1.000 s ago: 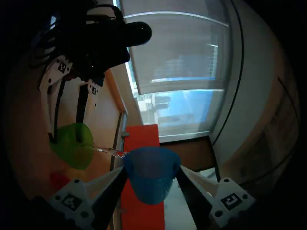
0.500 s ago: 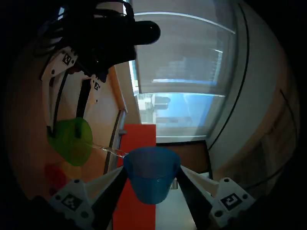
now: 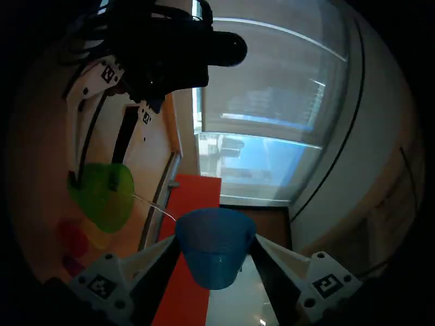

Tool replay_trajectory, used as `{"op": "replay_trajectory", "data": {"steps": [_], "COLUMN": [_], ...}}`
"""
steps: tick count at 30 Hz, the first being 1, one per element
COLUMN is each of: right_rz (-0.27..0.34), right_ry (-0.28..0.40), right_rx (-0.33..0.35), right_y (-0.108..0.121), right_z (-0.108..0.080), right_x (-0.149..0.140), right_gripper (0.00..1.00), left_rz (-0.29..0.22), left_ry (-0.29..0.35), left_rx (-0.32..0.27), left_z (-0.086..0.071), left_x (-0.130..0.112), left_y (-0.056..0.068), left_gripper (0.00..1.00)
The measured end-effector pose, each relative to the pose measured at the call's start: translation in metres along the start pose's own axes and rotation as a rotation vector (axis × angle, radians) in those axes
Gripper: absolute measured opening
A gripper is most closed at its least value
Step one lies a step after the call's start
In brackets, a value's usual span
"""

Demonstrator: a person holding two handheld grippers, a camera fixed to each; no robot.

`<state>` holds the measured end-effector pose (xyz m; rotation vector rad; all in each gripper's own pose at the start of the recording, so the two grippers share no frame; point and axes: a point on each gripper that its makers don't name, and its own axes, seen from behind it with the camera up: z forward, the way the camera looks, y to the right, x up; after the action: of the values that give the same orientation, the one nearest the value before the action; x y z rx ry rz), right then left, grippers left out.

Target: Pour water

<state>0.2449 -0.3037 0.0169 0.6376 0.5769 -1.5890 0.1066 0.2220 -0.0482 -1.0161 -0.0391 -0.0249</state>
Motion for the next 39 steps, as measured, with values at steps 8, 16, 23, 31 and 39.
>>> {"op": "replay_trajectory", "data": {"steps": [8,16,23,31,39], "right_rz": [-0.025,0.008,0.152,0.412,0.725], "right_ry": [0.003,-0.001,-0.005,-0.013,-0.041], "right_rx": [0.001,0.002,-0.001,-0.009,0.011], "right_y": [-0.002,-0.005,-0.008,-0.015,-0.035], "right_z": [0.000,0.000,-0.005,-0.015,-0.030], "right_x": [0.003,-0.001,-0.009,-0.020,-0.032], "right_gripper": [0.88,0.88,0.88,0.88,0.88], "left_rz": [-0.002,-0.001,0.002,0.007,0.015], "left_ry": [0.001,0.002,-0.001,-0.003,-0.017], "left_rx": [-0.001,0.001,0.001,0.005,0.012], "left_z": [-0.001,-0.001,-0.001,-0.003,-0.004], "left_x": [0.000,0.001,0.001,0.003,0.002], "left_y": [0.000,0.000,0.001,0.000,-0.002], "left_gripper": [0.78,0.78,0.79,0.79,0.79]}}
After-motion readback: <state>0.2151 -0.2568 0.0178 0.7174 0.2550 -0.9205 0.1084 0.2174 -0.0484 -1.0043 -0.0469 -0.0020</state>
